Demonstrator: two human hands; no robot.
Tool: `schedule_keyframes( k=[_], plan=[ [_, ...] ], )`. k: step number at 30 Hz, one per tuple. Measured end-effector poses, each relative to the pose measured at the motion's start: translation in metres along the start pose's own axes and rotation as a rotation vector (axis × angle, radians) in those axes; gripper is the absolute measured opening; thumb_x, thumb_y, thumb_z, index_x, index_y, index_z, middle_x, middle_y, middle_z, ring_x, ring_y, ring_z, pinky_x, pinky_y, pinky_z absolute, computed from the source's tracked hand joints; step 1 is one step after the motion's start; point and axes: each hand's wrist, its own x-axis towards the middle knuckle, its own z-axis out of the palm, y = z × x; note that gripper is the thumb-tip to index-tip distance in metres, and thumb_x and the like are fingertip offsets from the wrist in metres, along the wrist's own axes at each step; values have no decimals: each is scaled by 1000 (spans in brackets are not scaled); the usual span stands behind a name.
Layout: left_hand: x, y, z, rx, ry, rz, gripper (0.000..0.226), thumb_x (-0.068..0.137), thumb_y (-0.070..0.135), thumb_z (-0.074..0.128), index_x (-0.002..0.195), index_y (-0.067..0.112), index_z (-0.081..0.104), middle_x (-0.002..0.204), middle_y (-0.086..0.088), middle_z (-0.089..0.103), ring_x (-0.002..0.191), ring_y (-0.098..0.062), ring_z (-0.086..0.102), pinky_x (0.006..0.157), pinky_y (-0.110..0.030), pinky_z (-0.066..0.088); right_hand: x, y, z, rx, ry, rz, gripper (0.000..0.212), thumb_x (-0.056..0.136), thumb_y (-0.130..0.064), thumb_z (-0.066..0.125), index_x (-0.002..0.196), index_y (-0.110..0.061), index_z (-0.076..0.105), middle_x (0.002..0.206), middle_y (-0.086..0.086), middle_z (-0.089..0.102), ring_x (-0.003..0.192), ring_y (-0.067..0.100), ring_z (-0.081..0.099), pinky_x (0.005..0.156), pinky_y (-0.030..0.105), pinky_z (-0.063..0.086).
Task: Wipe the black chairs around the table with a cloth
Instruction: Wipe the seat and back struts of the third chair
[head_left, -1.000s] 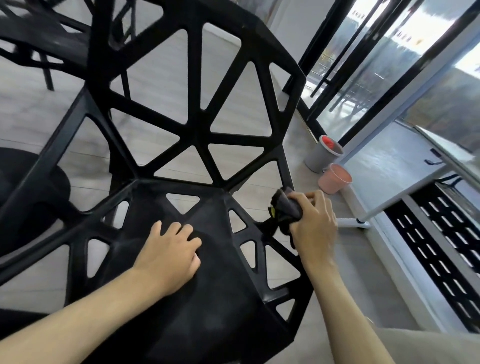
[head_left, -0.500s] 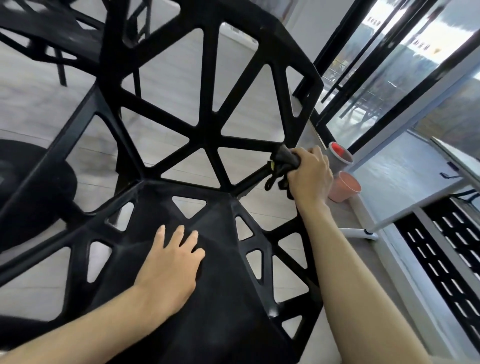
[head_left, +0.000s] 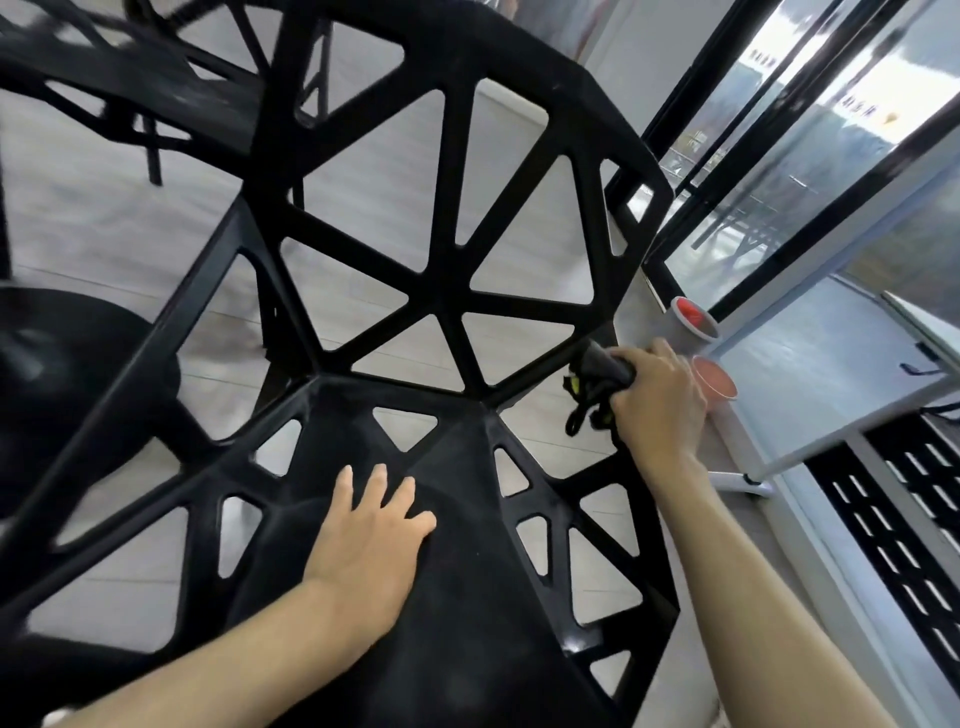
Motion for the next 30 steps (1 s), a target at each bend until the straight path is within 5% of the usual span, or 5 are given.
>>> schedule_keyframes(
  k=[4, 8, 12, 18, 30],
  plan=[
    [4, -2, -2, 6, -6, 19, 66, 96, 15, 61, 154, 32, 35, 174, -8, 6, 159, -38, -3, 125, -62, -4, 48, -23, 16, 110, 130, 154, 37, 81, 1, 64, 104, -25, 75, 92, 0, 70, 94, 29, 63, 84, 46, 52],
    [4, -1, -6, 70, -50, 59, 63, 100, 22, 55, 157, 28, 28, 173, -12, -4, 158, -40, -10, 123, -65, -8, 17, -42, 44, -29, 24, -57, 32, 76, 1, 66, 95, -23, 75, 86, -1, 69, 90, 29, 59, 78, 38, 39],
    [4, 3, -9, 121, -66, 76, 63, 104, 26, 50, 160, 24, 23, 173, -14, -5, 158, -43, -12, 122, -68, -9, 12, -43, 51, -137, -27, -175, 32, 71, -1, 74, 95, -23, 74, 92, 0, 65, 91, 30, 57, 75, 41, 42],
    [6, 10, -17, 92, -67, 74, 57, 103, 24, 50, 157, 19, 33, 173, -17, 1, 158, -43, -7, 123, -68, -6, 27, -30, 27, -8, 134, 145, 42, 74, 3, 62, 105, -22, 76, 101, 4, 61, 104, 31, 52, 85, 42, 43],
    [7, 7, -18, 54, -105, 50, 64, 101, 26, 57, 159, 21, 32, 172, -17, 7, 158, -43, -5, 123, -66, -7, -41, -77, 108, -12, -116, 13, 41, 74, 3, 65, 104, -21, 74, 93, 2, 61, 94, 28, 53, 76, 40, 46]
  ],
)
